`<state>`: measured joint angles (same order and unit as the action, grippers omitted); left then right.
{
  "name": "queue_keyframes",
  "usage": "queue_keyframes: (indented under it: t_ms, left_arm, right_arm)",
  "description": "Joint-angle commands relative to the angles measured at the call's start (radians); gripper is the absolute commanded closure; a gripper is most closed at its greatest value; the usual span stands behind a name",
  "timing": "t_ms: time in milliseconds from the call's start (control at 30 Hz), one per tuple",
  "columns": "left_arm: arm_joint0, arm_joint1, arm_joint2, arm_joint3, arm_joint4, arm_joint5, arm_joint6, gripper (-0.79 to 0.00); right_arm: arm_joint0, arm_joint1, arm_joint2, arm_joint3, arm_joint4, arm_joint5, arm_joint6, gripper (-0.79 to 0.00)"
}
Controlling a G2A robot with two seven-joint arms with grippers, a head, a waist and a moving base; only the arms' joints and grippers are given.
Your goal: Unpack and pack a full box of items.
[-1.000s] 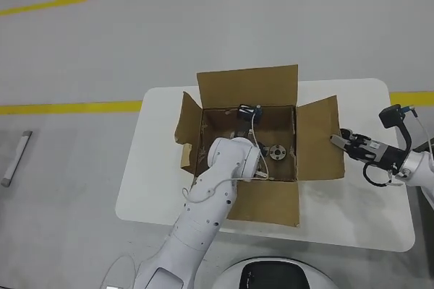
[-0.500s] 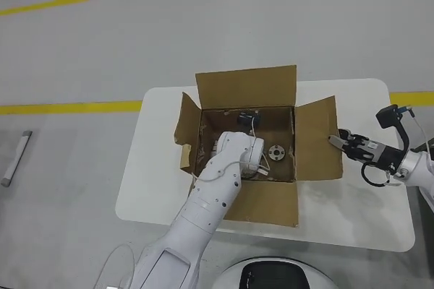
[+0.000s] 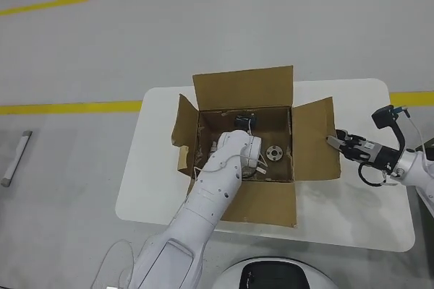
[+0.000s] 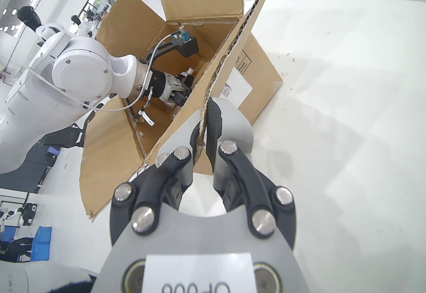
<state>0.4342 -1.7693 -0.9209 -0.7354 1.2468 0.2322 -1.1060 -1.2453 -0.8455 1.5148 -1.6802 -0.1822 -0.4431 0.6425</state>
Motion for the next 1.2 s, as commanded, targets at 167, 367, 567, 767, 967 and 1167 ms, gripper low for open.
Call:
queue_keyframes:
  t_ms: [167,367,567,767,967,1167]
  left_arm:
    - [-0.020,-0.011,-0.001,0.069,-0.022,-0.005,0.035,-0.474]
    - [-0.035,-0.019,-0.013,0.097,-0.057,-0.015,0.056,0.000]
    - [-0.050,-0.013,-0.039,0.066,-0.065,-0.018,0.055,0.000]
    - [-0.018,0.014,-0.102,-0.133,-0.059,-0.021,-0.016,0.000]
    - [0.093,0.057,-0.188,-0.459,0.023,-0.004,-0.117,0.000]
    - [0.199,0.089,-0.266,-0.744,0.125,-0.015,-0.207,0.000]
  right_arm:
    - [0.009,-0.002,-0.005,0.008,-0.002,0.000,0.001,0.000]
    - [0.020,-0.005,-0.009,0.021,-0.006,0.002,0.003,0.000]
    - [0.048,-0.004,0.013,0.058,0.007,0.002,0.003,0.000]
    - [0.081,0.003,0.060,0.112,0.009,0.007,0.030,0.000]
    - [0.102,0.012,0.100,0.160,-0.015,-0.005,0.067,0.000]
    - [0.121,0.020,0.135,0.220,-0.041,0.014,0.097,0.000]
